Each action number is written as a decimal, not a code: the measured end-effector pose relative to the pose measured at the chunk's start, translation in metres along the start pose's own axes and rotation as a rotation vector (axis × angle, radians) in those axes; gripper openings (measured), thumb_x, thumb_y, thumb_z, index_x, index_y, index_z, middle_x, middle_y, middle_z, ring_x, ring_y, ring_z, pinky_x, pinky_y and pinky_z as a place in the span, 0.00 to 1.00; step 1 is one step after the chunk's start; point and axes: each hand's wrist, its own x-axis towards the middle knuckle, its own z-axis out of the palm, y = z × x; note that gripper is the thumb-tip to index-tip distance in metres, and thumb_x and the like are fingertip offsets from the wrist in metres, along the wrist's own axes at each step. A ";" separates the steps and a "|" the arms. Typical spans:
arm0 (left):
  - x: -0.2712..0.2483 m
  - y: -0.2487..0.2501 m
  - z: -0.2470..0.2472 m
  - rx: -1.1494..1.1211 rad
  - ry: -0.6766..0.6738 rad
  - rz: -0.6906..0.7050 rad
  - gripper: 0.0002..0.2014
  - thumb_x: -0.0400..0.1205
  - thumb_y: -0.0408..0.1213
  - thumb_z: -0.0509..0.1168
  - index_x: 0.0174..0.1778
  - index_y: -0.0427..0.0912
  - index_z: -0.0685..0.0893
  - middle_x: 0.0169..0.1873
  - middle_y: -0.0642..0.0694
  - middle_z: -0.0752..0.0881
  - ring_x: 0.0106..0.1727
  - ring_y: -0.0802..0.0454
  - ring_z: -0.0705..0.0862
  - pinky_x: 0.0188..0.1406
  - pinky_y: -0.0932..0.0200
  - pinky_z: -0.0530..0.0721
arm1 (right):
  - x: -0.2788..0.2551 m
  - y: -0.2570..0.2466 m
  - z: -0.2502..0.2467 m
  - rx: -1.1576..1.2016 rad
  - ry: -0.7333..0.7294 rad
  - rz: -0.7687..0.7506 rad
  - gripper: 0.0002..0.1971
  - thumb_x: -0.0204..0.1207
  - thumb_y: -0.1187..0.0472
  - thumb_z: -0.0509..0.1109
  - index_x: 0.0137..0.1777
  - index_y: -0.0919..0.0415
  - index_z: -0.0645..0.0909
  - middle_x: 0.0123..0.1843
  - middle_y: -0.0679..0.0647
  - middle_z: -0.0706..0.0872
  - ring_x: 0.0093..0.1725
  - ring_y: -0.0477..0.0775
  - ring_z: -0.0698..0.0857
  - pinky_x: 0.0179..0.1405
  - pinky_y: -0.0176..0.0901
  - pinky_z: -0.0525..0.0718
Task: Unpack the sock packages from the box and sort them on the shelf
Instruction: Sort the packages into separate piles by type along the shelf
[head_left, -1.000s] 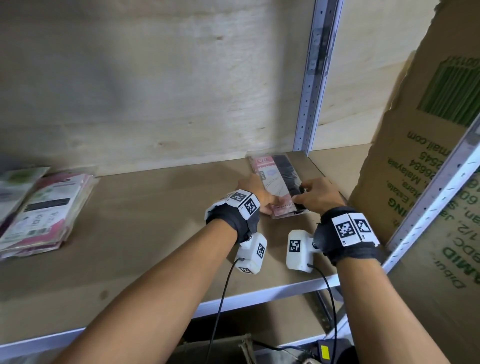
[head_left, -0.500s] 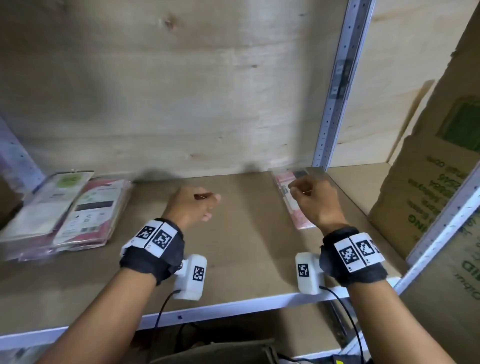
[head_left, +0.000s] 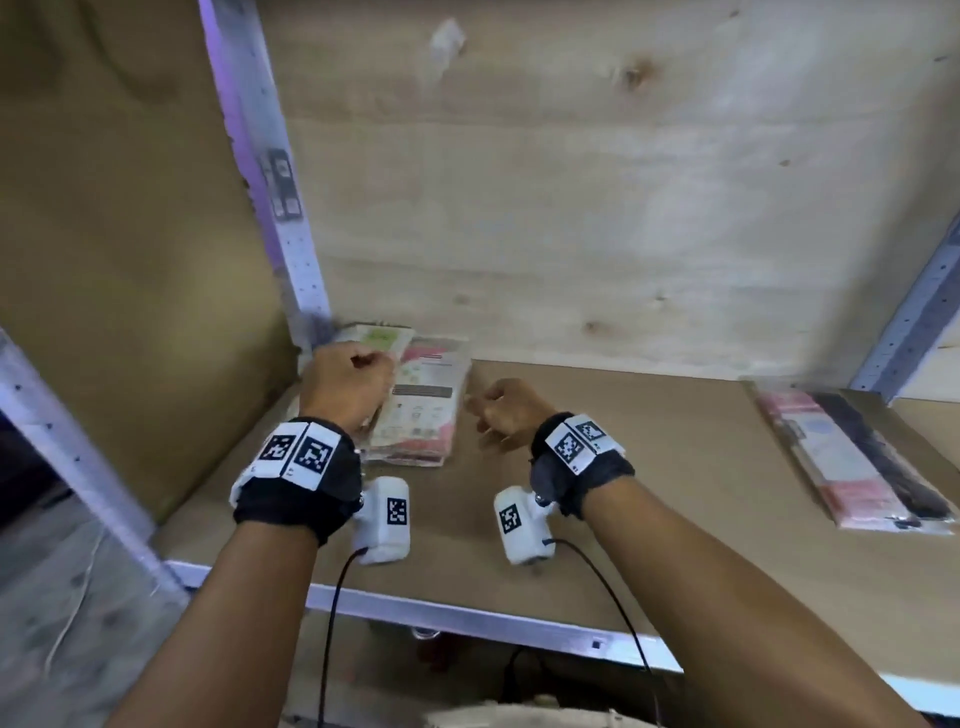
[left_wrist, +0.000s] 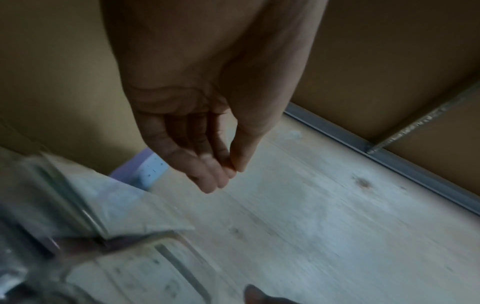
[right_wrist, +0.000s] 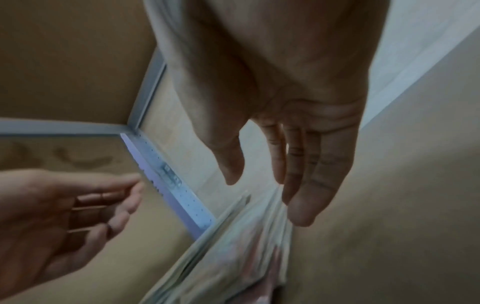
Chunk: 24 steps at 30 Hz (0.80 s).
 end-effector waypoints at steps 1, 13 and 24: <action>0.003 -0.004 -0.007 -0.007 0.003 -0.009 0.08 0.81 0.41 0.71 0.40 0.42 0.89 0.34 0.47 0.92 0.35 0.50 0.92 0.44 0.53 0.90 | 0.009 -0.005 0.014 -0.035 -0.002 -0.004 0.18 0.79 0.48 0.73 0.47 0.66 0.81 0.44 0.63 0.87 0.40 0.64 0.89 0.49 0.65 0.91; -0.010 -0.009 0.005 -0.030 -0.198 -0.099 0.06 0.79 0.36 0.71 0.38 0.39 0.88 0.39 0.41 0.91 0.35 0.46 0.88 0.51 0.45 0.92 | 0.002 0.010 0.006 0.034 -0.011 -0.026 0.06 0.74 0.65 0.80 0.41 0.58 0.84 0.52 0.61 0.89 0.40 0.55 0.90 0.36 0.43 0.90; -0.067 0.057 0.083 -0.693 -0.626 -0.360 0.32 0.71 0.48 0.80 0.66 0.35 0.79 0.60 0.26 0.85 0.57 0.34 0.90 0.52 0.45 0.92 | -0.119 0.040 -0.092 -0.214 0.205 -0.534 0.14 0.69 0.75 0.76 0.54 0.65 0.83 0.49 0.58 0.86 0.43 0.53 0.84 0.42 0.40 0.82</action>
